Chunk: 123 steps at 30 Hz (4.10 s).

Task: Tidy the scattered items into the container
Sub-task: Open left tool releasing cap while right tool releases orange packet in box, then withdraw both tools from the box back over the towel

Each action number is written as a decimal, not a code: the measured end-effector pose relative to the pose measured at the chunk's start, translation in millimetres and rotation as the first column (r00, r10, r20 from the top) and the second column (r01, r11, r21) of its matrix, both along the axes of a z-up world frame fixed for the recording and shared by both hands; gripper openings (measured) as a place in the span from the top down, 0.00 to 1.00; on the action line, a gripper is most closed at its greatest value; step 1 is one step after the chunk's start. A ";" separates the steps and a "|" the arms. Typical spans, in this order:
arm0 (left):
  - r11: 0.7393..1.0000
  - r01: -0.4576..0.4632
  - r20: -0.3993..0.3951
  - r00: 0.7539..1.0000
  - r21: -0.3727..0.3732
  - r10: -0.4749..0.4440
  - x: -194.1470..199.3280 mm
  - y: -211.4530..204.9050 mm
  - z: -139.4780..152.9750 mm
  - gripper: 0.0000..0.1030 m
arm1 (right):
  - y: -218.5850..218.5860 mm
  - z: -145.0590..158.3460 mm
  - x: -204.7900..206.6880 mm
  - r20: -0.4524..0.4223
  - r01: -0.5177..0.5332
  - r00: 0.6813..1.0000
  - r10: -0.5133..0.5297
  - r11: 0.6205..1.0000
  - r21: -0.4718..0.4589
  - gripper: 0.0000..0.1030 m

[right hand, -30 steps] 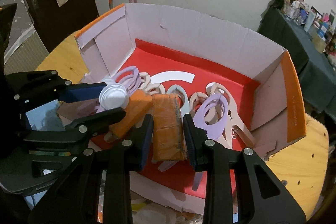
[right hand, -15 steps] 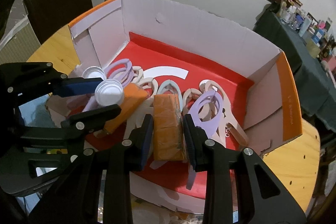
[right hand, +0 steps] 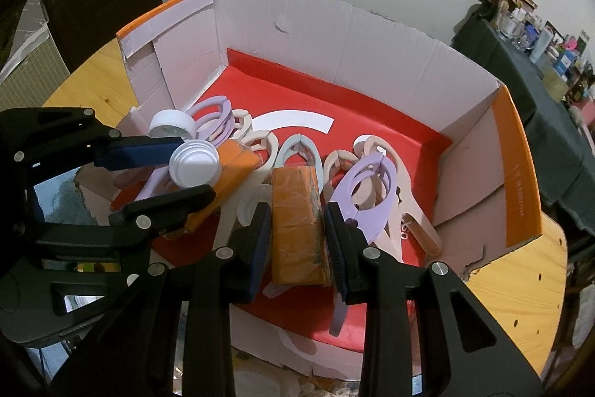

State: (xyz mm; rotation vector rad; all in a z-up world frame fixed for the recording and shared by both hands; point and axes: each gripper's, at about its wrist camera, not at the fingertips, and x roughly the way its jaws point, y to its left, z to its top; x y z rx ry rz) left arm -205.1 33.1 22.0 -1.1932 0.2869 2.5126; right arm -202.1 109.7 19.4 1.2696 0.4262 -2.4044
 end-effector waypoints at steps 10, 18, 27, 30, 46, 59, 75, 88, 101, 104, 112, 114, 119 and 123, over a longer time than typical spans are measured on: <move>1.000 -0.001 0.001 1.000 -0.001 0.001 0.0 -0.3 0.0 0.67 | 0.7 -0.5 -0.3 0.003 0.004 1.000 -0.004 1.000 0.000 0.72; 1.000 0.000 0.004 1.000 0.000 0.000 -0.1 -0.8 0.1 0.67 | 0.2 0.1 -1.3 0.010 0.011 1.000 -0.011 1.000 -0.002 0.72; 1.000 0.000 0.006 1.000 0.002 0.000 -0.6 -0.7 0.0 0.65 | 2.7 0.8 -2.0 0.030 0.021 0.999 -0.021 1.000 -0.020 0.72; 1.000 -0.001 0.006 1.000 -0.001 0.001 -0.6 -1.1 0.2 0.65 | 3.2 1.1 -1.9 0.032 0.022 0.999 -0.021 1.000 -0.020 0.72; 1.000 -0.003 -0.003 1.000 0.007 0.003 1.9 -1.7 2.7 0.56 | 5.8 3.8 -2.9 0.026 0.042 0.999 -0.042 0.999 -0.012 0.69; 1.000 -0.012 -0.019 1.000 0.020 0.013 3.7 -5.7 11.6 0.55 | 15.7 13.8 -1.9 -0.018 0.080 0.997 -0.080 0.997 -0.016 0.43; 1.000 -0.021 -0.047 0.999 0.022 0.022 12.0 -8.6 21.6 0.47 | 20.8 22.0 5.3 -0.037 0.087 0.995 -0.089 0.996 -0.031 0.34; 0.999 -0.019 -0.118 0.993 0.037 0.024 38.5 -12.6 48.0 0.36 | 21.2 34.5 22.5 -0.080 0.103 0.991 -0.105 0.994 -0.030 0.29; 0.995 -0.058 -0.196 0.978 0.085 0.073 88.5 -33.9 74.5 0.29 | 35.7 58.9 73.4 -0.171 0.159 0.971 -0.167 0.985 -0.060 0.29; 0.994 -0.060 -0.200 0.977 0.095 0.078 99.7 -39.6 75.0 0.28 | 40.4 62.0 90.2 -0.192 0.165 0.965 -0.177 0.983 -0.080 0.29; 0.990 -0.063 -0.195 0.977 0.126 0.087 125.9 -57.3 68.3 0.28 | 50.5 74.9 139.5 -0.306 0.152 0.933 -0.187 0.979 -0.137 0.29; 0.989 -0.065 -0.191 0.977 0.133 0.090 131.0 -61.8 65.7 0.28 | 51.9 75.1 150.1 -0.323 0.134 0.929 -0.178 0.979 -0.155 0.29; 0.990 -0.055 -0.153 0.985 0.133 0.076 144.3 -64.4 51.2 0.28 | 53.9 57.9 169.5 -0.289 0.133 0.941 -0.173 0.979 -0.153 0.28; 0.994 -0.024 -0.128 0.991 0.108 0.038 156.8 -59.2 37.1 0.28 | 56.5 43.5 184.6 -0.267 0.132 0.949 -0.167 0.981 -0.145 0.28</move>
